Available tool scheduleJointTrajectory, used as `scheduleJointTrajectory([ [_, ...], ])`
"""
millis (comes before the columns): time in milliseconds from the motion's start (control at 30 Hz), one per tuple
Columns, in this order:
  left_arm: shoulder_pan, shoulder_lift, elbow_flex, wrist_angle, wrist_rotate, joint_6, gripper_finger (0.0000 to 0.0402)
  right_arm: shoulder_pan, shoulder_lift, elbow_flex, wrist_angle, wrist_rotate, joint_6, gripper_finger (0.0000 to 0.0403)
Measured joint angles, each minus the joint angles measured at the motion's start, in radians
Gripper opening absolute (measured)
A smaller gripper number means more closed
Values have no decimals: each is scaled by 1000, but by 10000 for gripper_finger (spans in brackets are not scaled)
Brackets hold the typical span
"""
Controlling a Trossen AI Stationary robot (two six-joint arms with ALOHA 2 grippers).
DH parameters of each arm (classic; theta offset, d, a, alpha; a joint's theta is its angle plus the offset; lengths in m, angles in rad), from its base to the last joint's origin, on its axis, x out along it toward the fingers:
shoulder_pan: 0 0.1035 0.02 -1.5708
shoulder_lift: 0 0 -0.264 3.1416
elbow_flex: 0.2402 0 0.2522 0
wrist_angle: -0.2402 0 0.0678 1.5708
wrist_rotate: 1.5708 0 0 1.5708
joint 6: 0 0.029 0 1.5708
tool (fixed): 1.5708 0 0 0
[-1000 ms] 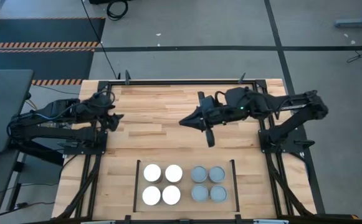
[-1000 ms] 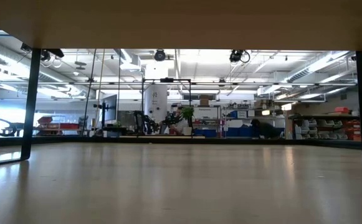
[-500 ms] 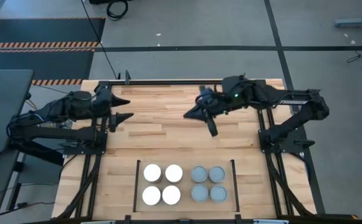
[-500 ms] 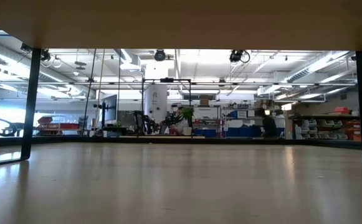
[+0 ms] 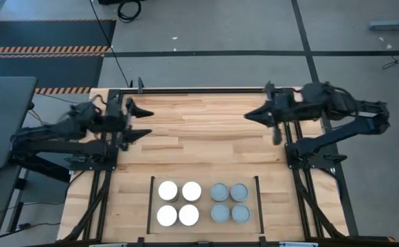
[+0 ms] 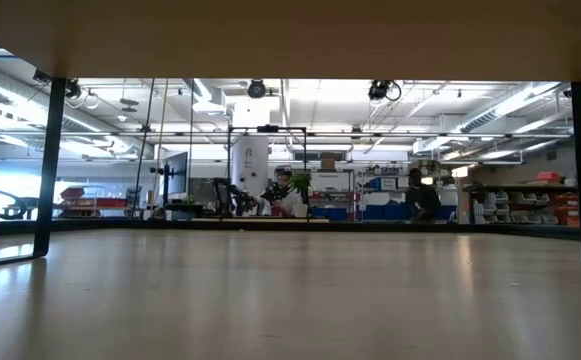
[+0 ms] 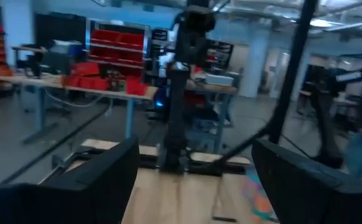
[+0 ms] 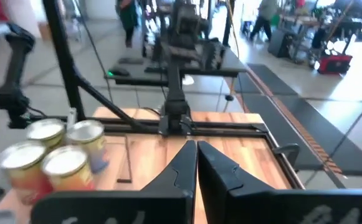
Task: Pick and place cans onto a shelf
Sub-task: Return to Home Position
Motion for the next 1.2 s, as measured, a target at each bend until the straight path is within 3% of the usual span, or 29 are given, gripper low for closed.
scheduleJointTrajectory([
  [267,18,30,-275,454,-126,-30,316,-1,-395,-417,193,1,97,21],
  [500,22,33,-366,458,-171,-133,316,-1,-702,-689,216,-3,185,21],
  [700,27,9,-366,499,-95,-2,316,0,-961,-856,267,-7,233,21],
  [900,20,-114,-397,369,-91,-15,316,1,-951,-867,322,1,151,21],
  [1133,-3,-260,-704,805,-24,-12,316,0,-967,-878,356,-7,98,21],
  [1200,-8,-286,-697,746,18,-25,316,0,-967,-901,390,-7,96,20],
])
